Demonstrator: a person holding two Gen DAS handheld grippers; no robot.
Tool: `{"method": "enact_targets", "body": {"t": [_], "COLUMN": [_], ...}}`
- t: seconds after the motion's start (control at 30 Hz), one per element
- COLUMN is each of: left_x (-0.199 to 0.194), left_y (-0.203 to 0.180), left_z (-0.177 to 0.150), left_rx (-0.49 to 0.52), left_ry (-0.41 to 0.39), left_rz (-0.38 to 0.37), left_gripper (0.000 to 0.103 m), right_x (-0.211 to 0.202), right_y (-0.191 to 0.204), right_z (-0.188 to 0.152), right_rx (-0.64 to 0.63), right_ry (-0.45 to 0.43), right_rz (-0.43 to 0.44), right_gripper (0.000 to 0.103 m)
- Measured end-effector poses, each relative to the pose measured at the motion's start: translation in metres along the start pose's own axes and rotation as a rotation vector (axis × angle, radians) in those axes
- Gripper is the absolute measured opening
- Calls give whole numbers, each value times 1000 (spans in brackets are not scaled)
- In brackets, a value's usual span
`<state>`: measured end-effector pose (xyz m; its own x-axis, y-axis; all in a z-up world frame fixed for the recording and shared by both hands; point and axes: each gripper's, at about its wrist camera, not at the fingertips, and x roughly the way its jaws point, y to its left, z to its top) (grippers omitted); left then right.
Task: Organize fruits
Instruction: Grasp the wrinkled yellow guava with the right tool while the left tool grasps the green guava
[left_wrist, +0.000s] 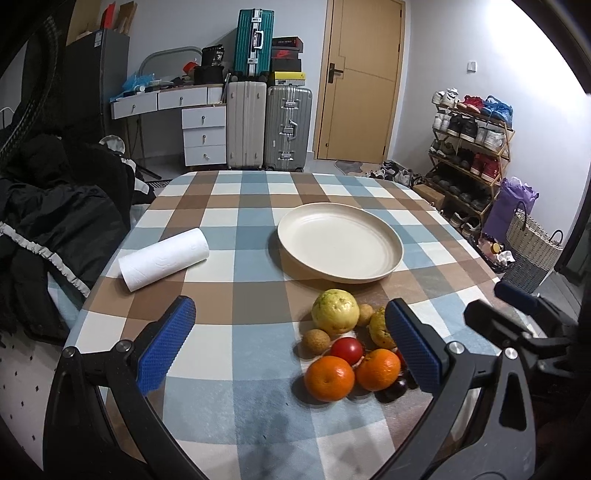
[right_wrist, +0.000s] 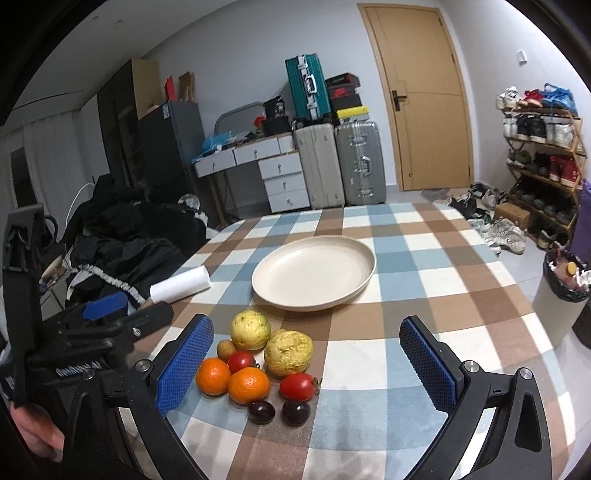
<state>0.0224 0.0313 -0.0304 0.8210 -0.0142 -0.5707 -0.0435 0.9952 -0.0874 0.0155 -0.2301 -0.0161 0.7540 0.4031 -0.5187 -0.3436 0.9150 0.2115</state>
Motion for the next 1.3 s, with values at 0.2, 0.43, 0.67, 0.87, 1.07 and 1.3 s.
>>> {"method": "enact_targets", "body": {"t": [0.2,0.43,0.67,0.87,1.07,1.3], "left_x": [24,58,80,88,93,98], "left_y": [9,15,17,21,22,23], "left_z": [4,9,12,13,14,13], "left_rx": [-16,-41,-52,-63,-57,-59], "left_ry": [31,86,112,115,118,121], "left_rz": [-7,-28,-41,-35,-31,-25], "left_gripper": [103,103,103,103,103,103], "right_x": [37,77,106,122,121,121], "right_y": [-10,-19,-26,-30,-26,-28], "right_z": [-5,-11,-15,-16,-18,-19], "right_rx": [31,58,115,146,153,182], "right_ry": [93,188,282,327,335,344], "right_rz": [52,101,164,199,233,281], "right_gripper": [103,103,93,75,58,50]}}
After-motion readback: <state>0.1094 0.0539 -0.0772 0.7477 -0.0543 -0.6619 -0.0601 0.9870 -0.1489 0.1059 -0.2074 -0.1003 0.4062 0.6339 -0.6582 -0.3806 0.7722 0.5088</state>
